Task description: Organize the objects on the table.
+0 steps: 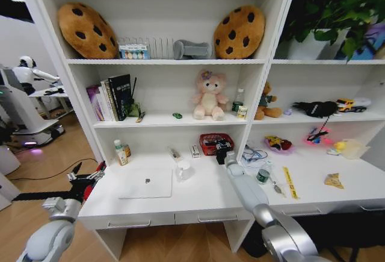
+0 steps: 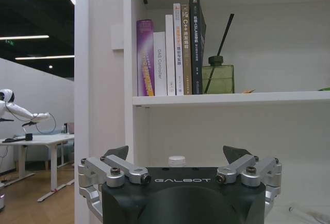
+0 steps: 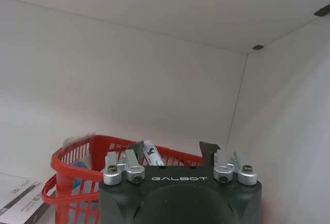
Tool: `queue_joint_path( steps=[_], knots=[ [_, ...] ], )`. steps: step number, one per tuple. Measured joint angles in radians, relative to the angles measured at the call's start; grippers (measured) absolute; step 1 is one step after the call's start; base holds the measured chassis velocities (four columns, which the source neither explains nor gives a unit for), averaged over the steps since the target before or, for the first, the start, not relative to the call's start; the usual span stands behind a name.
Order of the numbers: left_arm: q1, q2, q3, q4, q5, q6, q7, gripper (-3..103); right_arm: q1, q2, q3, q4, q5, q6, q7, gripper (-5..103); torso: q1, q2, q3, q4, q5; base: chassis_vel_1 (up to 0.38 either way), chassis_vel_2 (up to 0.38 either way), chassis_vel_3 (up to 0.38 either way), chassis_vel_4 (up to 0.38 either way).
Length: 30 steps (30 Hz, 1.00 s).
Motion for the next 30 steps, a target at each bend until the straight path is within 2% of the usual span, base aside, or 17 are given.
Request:
queue_joint_path(
  steps=[1, 2, 5, 6, 8, 9, 11, 13, 19, 30],
  knots=[
    [0.0, 0.0, 0.0, 0.0, 0.0, 0.0, 0.0, 100, -0.008, -0.003, 0.001, 0.012, 0.003, -0.001, 0.001, 65, 0.0, 0.0, 0.0, 0.0, 0.0, 0.0, 0.0, 0.0, 0.0],
    [0.0, 0.0, 0.0, 0.0, 0.0, 0.0, 0.0, 100, -0.008, -0.003, 0.001, 0.012, 0.003, -0.001, 0.001, 65, 0.0, 0.0, 0.0, 0.0, 0.0, 0.0, 0.0, 0.0, 0.0],
    [0.0, 0.0, 0.0, 0.0, 0.0, 0.0, 0.0, 100, -0.051, -0.021, -0.001, 0.092, 0.033, -0.006, 0.004, 81, 0.0, 0.0, 0.0, -0.0001, 0.0, 0.0, 0.0, 0.0, 0.0],
    [0.0, 0.0, 0.0, 0.0, 0.0, 0.0, 0.0, 100, -0.051, -0.021, -0.001, 0.092, 0.033, -0.006, 0.004, 81, 0.0, 0.0, 0.0, -0.0001, 0.0, 0.0, 0.0, 0.0, 0.0],
    [0.0, 0.0, 0.0, 0.0, 0.0, 0.0, 0.0, 100, -0.089, -0.038, 0.0, 0.152, 0.061, 0.011, 0.005, 91, 0.0, 0.0, 0.0, 0.0, 0.0001, 0.0, 0.0, 0.0, 0.0],
    [0.0, 0.0, 0.0, 0.0, 0.0, 0.0, 0.0, 100, -0.089, -0.038, 0.0, 0.152, 0.061, 0.011, 0.005, 91, 0.0, 0.0, 0.0, 0.0, 0.0001, 0.0, 0.0, 0.0, 0.0],
    [0.0, 0.0, 0.0, 0.0, 0.0, 0.0, 0.0, 100, -0.124, -0.061, 0.004, 0.205, 0.097, 0.019, 0.004, 99, 0.0, 0.0, 0.0, 0.0001, 0.0001, 0.0, 0.0, 0.0, 0.0],
    [0.0, 0.0, 0.0, 0.0, 0.0, 0.0, 0.0, 100, -0.139, -0.072, 0.006, 0.228, 0.107, 0.02, 0.003, 99, 0.0, 0.0, 0.0, 0.0, 0.0001, 0.0, 0.0, 0.0, 0.0],
    [0.0, 0.0, 0.0, 0.0, 0.0, 0.0, 0.0, 100, -0.3, -0.149, 0.054, 0.451, 0.186, 0.015, 0.007, 100, 0.0, 0.0, 0.0, -0.0001, 0.0, 0.0, 0.0, 0.0, 0.0],
    [0.0, 0.0, 0.0, 0.0, 0.0, 0.0, 0.0, 100, -0.535, -0.21, 0.11, 0.679, 0.235, 0.022, 0.018, 100, 0.0, 0.0, 0.0, -0.0001, -0.0001, 0.0, 0.0, 0.0, 0.0]
  ],
)
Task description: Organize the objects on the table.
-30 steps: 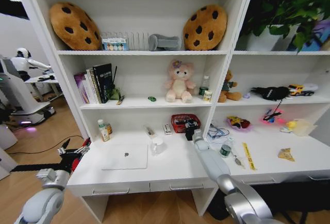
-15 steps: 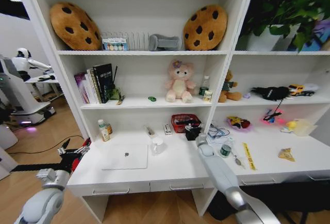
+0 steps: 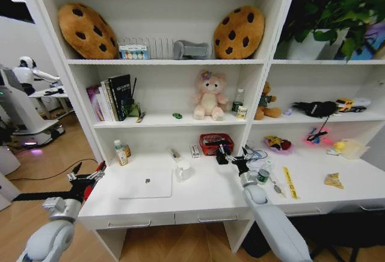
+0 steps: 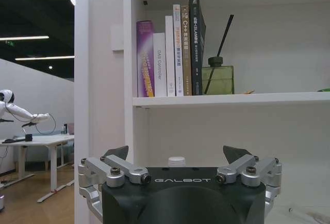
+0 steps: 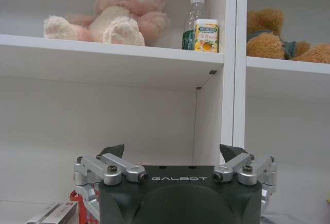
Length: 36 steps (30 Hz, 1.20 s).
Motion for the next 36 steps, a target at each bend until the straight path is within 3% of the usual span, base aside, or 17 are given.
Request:
queue_joint_path(
  steps=[6, 20, 28, 31, 32, 34, 36],
  knots=[
    [0.0, 0.0, 0.0, 0.0, 0.0, 0.0, 0.0, 100, -0.075, 0.005, 0.017, 0.042, -0.006, 0.032, -0.006, 100, 0.0, 0.0, 0.0, 0.0, 0.0001, 0.0, 0.0, 0.0, 0.0],
    [0.0, 0.0, 0.0, 0.0, 0.0, 0.0, 0.0, 100, -0.089, 0.053, 0.012, 0.035, -0.031, 0.056, -0.008, 100, 0.0, 0.0, 0.0, 0.0001, 0.0, -0.024, 0.021, 0.024, -0.02],
    [0.0, 0.0, 0.0, 0.0, 0.0, 0.0, 0.0, 100, -0.107, 0.067, 0.012, 0.056, -0.052, 0.084, 0.033, 100, 0.001, 0.0, 0.0, 0.0, 0.0, -0.066, 0.067, 0.061, -0.064],
    [0.0, 0.0, 0.0, 0.0, 0.0, 0.0, 0.0, 100, -0.127, 0.06, 0.016, 0.1, -0.095, 0.013, 0.139, 100, 0.0, 0.0, 0.0, 0.0, 0.0, 0.0, 0.0, 0.0, 0.0],
    [0.0, 0.0, 0.0, 0.0, 0.0, 0.0, 0.0, 100, -0.127, 0.06, 0.016, 0.1, -0.095, 0.013, 0.139, 100, 0.0, 0.0, 0.0, 0.0, 0.0, 0.0, 0.0, 0.0, 0.0],
    [0.0, 0.0, 0.0, 0.0, 0.0, 0.0, 0.0, 100, -0.146, 0.048, 0.021, 0.151, -0.106, -0.079, 0.253, 100, 0.0, 0.0, 0.0, 0.0002, 0.0002, 0.0, 0.0, 0.0, 0.0],
    [0.0, 0.0, 0.0, 0.0, 0.0, 0.0, 0.0, 100, -0.158, 0.038, 0.022, 0.177, -0.082, -0.121, 0.281, 100, 0.0, 0.0, 0.0, 0.0002, 0.0001, 0.0, 0.0, 0.0, 0.0]
  ],
)
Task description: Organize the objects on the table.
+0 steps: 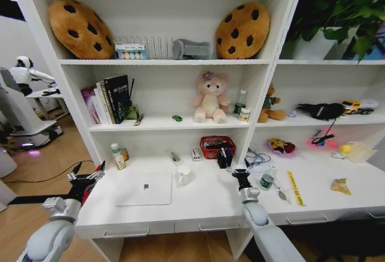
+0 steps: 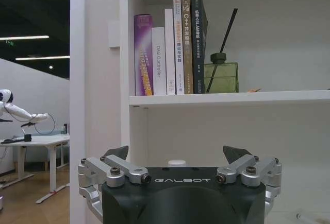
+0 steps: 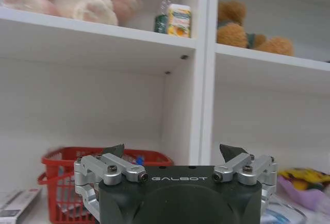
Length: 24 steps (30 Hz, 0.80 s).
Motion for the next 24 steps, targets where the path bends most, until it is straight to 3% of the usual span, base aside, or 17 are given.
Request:
queue_joint_path(
  steps=[1, 2, 8, 14, 17, 24],
  knots=[
    [0.0, 0.0, 0.0, 0.0, 0.0, 0.0, 0.0, 100, -0.02, -0.015, 0.003, 0.044, 0.05, -0.065, 0.036, 100, 0.0, 0.0, 0.0, 0.0, -0.0003, 0.0, 0.0, 0.0, 0.0],
    [0.0, 0.0, 0.0, 0.0, 0.0, 0.0, 0.0, 100, -0.02, -0.015, 0.003, 0.044, 0.05, -0.065, 0.036, 100, 0.0, 0.0, 0.0, 0.0, -0.0003, 0.0, 0.0, 0.0, 0.0],
    [0.0, 0.0, 0.0, 0.0, 0.0, 0.0, 0.0, 100, -0.101, -0.04, 0.013, 0.192, 0.205, -0.286, 0.116, 100, 0.0, 0.0, 0.0, -0.0003, 0.0, 0.0, 0.0, 0.0, 0.0],
    [0.0, 0.0, 0.0, 0.0, 0.0, 0.0, 0.0, 100, -0.117, -0.048, 0.023, 0.235, 0.267, -0.376, 0.157, 100, 0.0, 0.0, 0.0, -0.0001, 0.0, 0.0, 0.0, 0.0, 0.0],
    [0.0, 0.0, 0.0, 0.0, 0.0, 0.0, 0.0, 100, -0.11, -0.084, 0.031, 0.258, 0.327, -0.472, 0.188, 100, 0.0, 0.0, 0.0, -0.0001, -0.0001, 0.0, 0.0, 0.0, 0.0],
    [0.0, 0.0, 0.0, 0.0, 0.0, 0.0, 0.0, 100, -0.061, -0.125, 0.03, 0.246, 0.404, -0.586, 0.208, 100, 0.0, 0.0, 0.0, -0.0001, -0.0001, 0.0, 0.0, 0.0, 0.0]
  ],
)
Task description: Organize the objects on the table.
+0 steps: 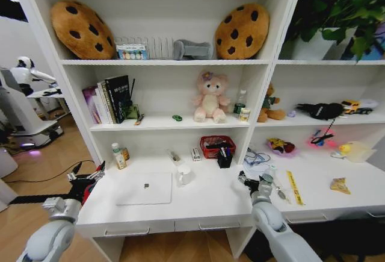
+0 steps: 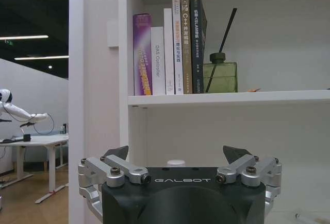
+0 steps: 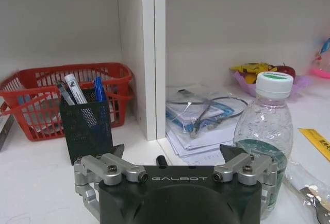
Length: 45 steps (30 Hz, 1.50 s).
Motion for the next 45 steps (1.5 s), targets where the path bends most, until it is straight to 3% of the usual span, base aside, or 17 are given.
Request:
queue_joint_path(
  steps=[11, 29, 35, 37, 39, 40, 41, 45],
  knots=[
    [0.0, 0.0, 0.0, 0.0, 0.0, 0.0, 0.0, 100, 0.129, -0.005, -0.036, -0.116, 0.133, -0.122, 0.021, 100, 0.0, 0.0, 0.0, 0.0, 0.0, 0.0, 0.0, 0.0, 0.0],
    [0.0, 0.0, 0.0, 0.0, 0.0, 0.0, 0.0, 100, 0.22, -0.018, -0.077, -0.296, 0.118, -0.168, -0.036, 101, 0.0, 0.0, 0.0, -0.0001, 0.0, 0.0, 0.0, 0.0, 0.0],
    [0.0, 0.0, 0.0, 0.0, 0.0, 0.0, 0.0, 100, 0.225, -0.027, -0.087, -0.315, 0.084, -0.166, -0.057, 83, 0.0, 0.0, 0.0, -0.0001, -0.0003, 0.0, 0.0, 0.0, 0.0],
    [0.0, 0.0, 0.0, 0.0, 0.0, 0.0, 0.0, 100, 0.226, -0.023, -0.091, -0.317, 0.073, -0.166, -0.059, 73, 0.0, 0.0, 0.0, 0.0, -0.0003, 0.0, 0.0, 0.0, 0.0],
    [0.0, 0.0, 0.0, 0.0, 0.0, 0.0, 0.0, 100, 0.226, -0.022, -0.092, -0.317, 0.069, -0.166, -0.06, 73, 0.0, 0.0, 0.0, 0.0, -0.0002, 0.0, 0.0, 0.0, 0.0],
    [0.0, 0.0, 0.0, 0.0, 0.0, 0.0, 0.0, 100, 0.226, -0.021, -0.093, -0.314, 0.066, -0.167, -0.06, 61, 0.0, 0.0, 0.0, 0.0001, -0.0001, 0.0, 0.0, 0.0, 0.0],
    [0.0, 0.0, 0.0, 0.0, 0.0, 0.0, 0.0, 100, 0.226, -0.021, -0.093, -0.314, 0.066, -0.167, -0.06, 61, 0.0, 0.0, 0.0, 0.0001, -0.0001, 0.0, 0.0, 0.0, 0.0],
    [0.0, 0.0, 0.0, 0.0, 0.0, 0.0, 0.0, 100, 0.218, -0.019, -0.09, -0.309, 0.057, -0.17, -0.06, 45, 0.0, 0.0, 0.0, 0.0001, -0.0001, 0.0, 0.0, 0.0, 0.0]
  ],
)
